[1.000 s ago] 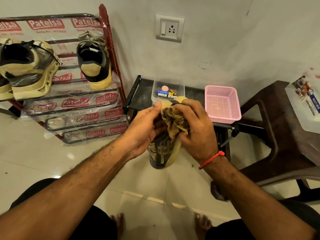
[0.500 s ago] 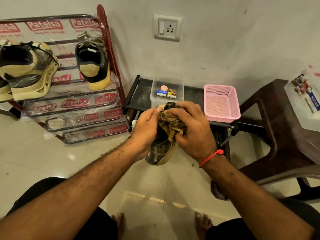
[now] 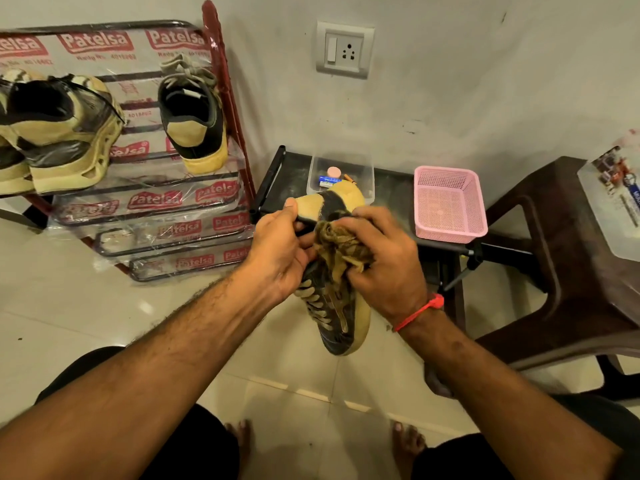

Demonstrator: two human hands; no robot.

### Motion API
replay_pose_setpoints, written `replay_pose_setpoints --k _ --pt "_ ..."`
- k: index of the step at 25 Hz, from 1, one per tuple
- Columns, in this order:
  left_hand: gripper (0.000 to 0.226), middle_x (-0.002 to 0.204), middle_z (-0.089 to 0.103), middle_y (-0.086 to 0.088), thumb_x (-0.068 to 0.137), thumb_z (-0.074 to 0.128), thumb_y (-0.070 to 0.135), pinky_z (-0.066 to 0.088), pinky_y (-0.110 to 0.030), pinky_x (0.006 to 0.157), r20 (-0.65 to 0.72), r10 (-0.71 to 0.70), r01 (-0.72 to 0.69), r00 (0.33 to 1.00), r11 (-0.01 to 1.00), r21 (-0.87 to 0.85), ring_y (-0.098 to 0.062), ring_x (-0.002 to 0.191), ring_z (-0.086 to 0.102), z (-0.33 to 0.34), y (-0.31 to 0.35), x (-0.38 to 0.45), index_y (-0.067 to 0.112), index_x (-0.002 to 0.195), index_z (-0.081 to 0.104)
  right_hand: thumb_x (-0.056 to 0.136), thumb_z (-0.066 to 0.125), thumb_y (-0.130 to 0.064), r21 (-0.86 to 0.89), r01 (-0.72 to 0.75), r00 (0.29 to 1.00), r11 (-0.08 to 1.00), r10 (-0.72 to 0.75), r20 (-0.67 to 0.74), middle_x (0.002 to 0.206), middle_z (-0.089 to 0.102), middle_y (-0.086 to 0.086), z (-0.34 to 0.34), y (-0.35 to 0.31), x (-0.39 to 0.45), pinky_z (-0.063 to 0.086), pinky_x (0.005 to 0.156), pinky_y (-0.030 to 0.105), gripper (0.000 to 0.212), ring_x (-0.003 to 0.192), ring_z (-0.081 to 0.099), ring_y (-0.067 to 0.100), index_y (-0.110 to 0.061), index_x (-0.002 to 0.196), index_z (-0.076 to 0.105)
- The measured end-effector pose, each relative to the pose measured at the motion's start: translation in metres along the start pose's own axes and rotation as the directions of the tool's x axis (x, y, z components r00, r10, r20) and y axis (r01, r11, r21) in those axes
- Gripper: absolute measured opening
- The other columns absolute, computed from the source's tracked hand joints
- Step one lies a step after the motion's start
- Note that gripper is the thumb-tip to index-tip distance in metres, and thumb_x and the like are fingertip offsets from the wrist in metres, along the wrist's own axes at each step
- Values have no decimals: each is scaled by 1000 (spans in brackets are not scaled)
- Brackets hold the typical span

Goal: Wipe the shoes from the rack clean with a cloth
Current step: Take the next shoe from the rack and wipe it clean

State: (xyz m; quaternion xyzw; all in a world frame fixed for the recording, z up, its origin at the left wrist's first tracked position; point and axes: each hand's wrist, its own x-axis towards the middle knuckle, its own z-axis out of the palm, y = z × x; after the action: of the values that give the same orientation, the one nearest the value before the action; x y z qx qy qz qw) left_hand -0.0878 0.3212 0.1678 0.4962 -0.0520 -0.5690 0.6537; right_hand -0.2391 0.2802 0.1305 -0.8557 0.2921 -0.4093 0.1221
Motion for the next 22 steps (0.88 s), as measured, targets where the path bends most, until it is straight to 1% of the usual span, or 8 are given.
replay_pose_setpoints --k 4,6,8,11,14,17,19,22 --pt "43 123 70 -21 111 37 32 65 -41 68 -68 -11 6 998 997 -71 -31 103 73 -8 14 12 2 137 52 86 73 -31 -1 95 987 995 -94 134 110 63 13 16 -5 -32 58 81 38 32 98 64 25 -7 107 73" --pt "44 124 70 -20 111 35 33 65 -38 68 -74 -18 15 997 999 -48 -29 103 73 -7 16 11 2 137 53 87 72 -27 0 96 995 995 -96 40 112 63 16 11 -2 -20 56 87 38 30 102 63 28 -5 109 73" --pt "43 117 73 -21 112 34 34 64 -35 63 -40 -24 24 999 1000 -6 -25 91 76 -4 13 6 3 133 54 86 71 -15 15 56 996 998 -55 -74 114 62 18 2 -1 -2 55 91 37 28 105 62 28 -3 111 72" --pt "40 103 75 -19 112 34 33 62 -32 57 -15 -28 29 999 999 29 -23 75 76 -3 6 4 3 126 55 82 73 -4 20 1 994 1000 1 -107 113 62 17 -1 -1 10 54 93 32 31 105 62 26 -2 113 71" --pt "41 108 75 -19 111 37 32 61 -32 57 -48 -22 24 999 999 36 -25 78 78 -9 8 9 2 134 52 83 76 -19 38 3 999 999 -1 -46 106 65 14 10 -3 -14 54 89 25 27 97 64 21 -2 104 73" --pt "40 109 76 -16 111 38 33 61 -30 57 -81 -7 10 997 999 43 -22 80 78 -13 11 12 5 136 53 89 68 -32 30 26 1000 999 -26 5 108 65 14 14 -4 -26 58 85 36 33 98 65 24 -3 104 73" --pt "38 106 76 -15 111 37 33 63 -32 60 -64 -11 18 998 995 102 -22 80 77 -8 5 5 6 133 54 91 65 -27 -3 40 998 999 -40 -43 111 63 17 7 -2 -13 57 86 39 31 101 64 28 -2 108 72" --pt "35 109 74 -18 111 37 32 63 -45 85 1 -3 2 1000 973 232 -28 91 76 0 -9 -4 6 128 55 85 68 -15 -101 26 996 995 -34 -81 115 62 18 -8 5 12 54 90 41 30 107 60 32 -4 113 71"
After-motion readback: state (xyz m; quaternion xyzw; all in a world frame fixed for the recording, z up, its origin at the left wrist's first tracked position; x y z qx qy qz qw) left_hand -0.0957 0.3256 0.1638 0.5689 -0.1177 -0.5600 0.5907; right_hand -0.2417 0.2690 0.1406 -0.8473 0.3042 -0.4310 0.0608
